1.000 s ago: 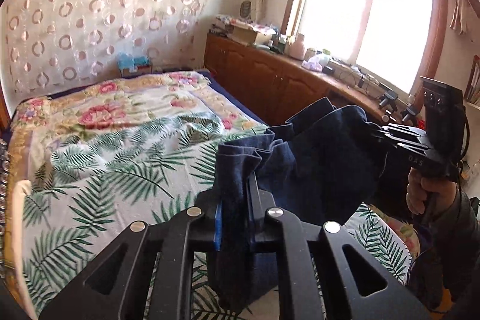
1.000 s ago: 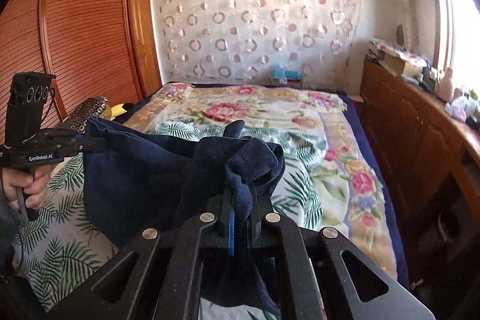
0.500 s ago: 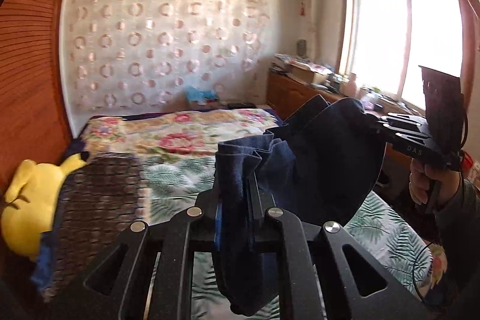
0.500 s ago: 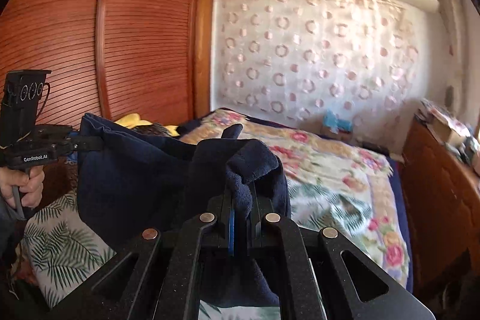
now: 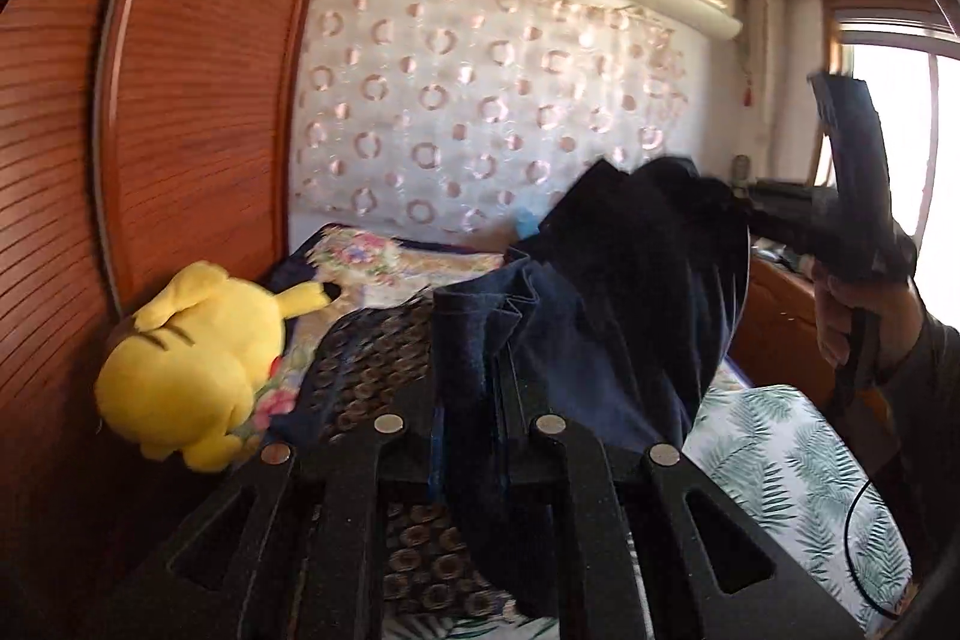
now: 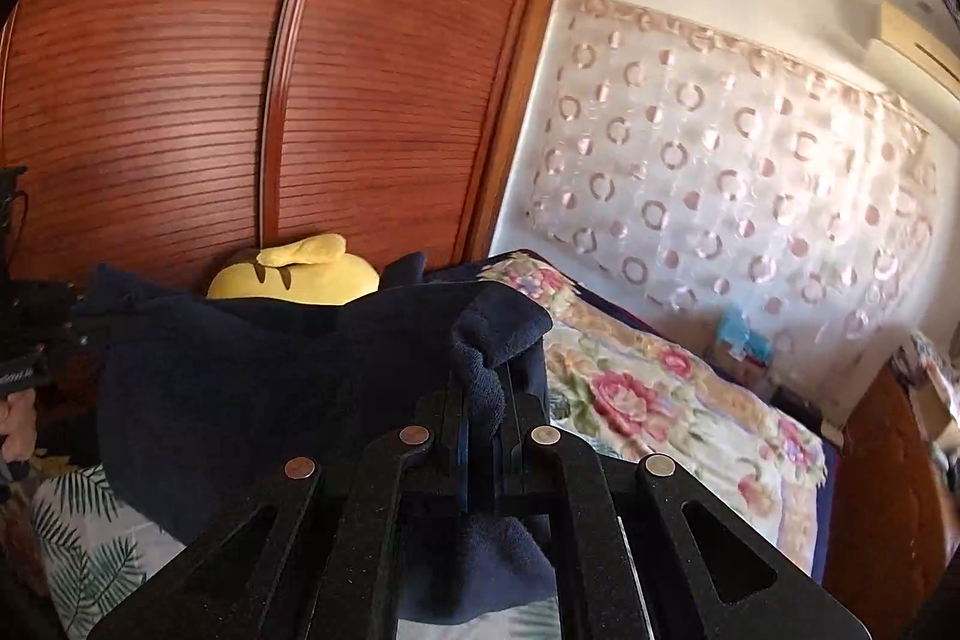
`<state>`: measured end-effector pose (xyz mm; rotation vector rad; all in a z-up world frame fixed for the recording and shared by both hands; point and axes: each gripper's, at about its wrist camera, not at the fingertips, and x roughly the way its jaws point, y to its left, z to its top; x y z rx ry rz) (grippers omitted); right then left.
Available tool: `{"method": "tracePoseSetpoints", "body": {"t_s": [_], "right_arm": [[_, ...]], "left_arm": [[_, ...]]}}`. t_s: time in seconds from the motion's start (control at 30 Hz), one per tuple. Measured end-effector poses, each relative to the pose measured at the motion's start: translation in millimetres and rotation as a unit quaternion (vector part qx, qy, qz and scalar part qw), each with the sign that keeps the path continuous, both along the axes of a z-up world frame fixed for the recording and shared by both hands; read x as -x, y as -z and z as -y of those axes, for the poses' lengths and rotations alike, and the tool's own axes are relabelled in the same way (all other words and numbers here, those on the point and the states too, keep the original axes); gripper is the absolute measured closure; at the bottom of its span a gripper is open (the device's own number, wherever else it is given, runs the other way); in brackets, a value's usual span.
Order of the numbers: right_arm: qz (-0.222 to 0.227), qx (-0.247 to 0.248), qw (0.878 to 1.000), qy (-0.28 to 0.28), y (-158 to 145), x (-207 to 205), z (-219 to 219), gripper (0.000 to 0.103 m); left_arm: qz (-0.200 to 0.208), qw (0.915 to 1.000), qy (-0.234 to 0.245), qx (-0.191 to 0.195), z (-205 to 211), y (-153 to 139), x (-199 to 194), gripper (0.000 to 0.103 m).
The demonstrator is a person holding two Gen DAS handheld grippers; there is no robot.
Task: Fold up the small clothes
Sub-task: 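Grasp the folded bundle with both grippers and carry it toward the plush toy, then lower the bundle onto the pillow beside the yellow plush and open both grippers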
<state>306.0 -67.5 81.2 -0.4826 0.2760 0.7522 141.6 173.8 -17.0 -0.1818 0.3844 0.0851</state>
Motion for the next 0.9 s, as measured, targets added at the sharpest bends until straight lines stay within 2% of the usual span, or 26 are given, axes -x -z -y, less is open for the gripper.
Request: {"method": "tracePoseSetpoints", "body": {"t_s": [0.13,0.27,0.43,0.47,0.57,0.63,0.77,0.87,0.9], "right_arm": [[0.011,0.026,0.999,-0.028,-0.5,-28.8,-46.3,0.099],[0.021,0.048,0.998,-0.032,11.7,-53.8,-82.4,0.099],[-0.034,0.061,0.998,-0.012,46.0,-92.5,-112.9,0.099],[-0.034,0.060,0.998,-0.001,48.1,-95.4,-112.2,0.097],[-0.043,0.046,0.998,0.007,44.8,-103.3,-102.8,0.071],[-0.048,0.034,0.998,0.006,41.9,-95.1,-94.9,0.070],[-0.076,0.014,0.997,0.008,42.2,-83.1,-70.5,0.070],[-0.079,-0.007,0.997,0.008,49.9,-44.8,-52.1,0.070],[-0.083,-0.012,0.996,0.009,52.6,-35.3,-42.0,0.070]], "left_arm": [[-0.008,0.9987,-0.041,0.030,-21.8,28.5,7.8,0.090],[-0.035,0.9969,-0.064,0.029,-30.8,52.8,12.9,0.091],[-0.067,0.9944,-0.075,0.033,-39.1,68.6,9.9,0.089],[-0.068,0.9942,-0.078,0.031,-38.3,69.4,10.1,0.089],[-0.065,0.9941,-0.081,0.032,-41.2,66.7,17.8,0.089],[-0.066,0.9943,-0.074,0.041,-44.2,63.2,23.2,0.081],[-0.046,0.9962,-0.070,0.022,-35.8,51.2,38.9,0.062],[-0.039,0.9974,-0.060,0.007,-24.8,44.8,46.6,0.052],[-0.039,0.9978,-0.054,0.002,-19.5,41.9,48.6,0.042]]}}
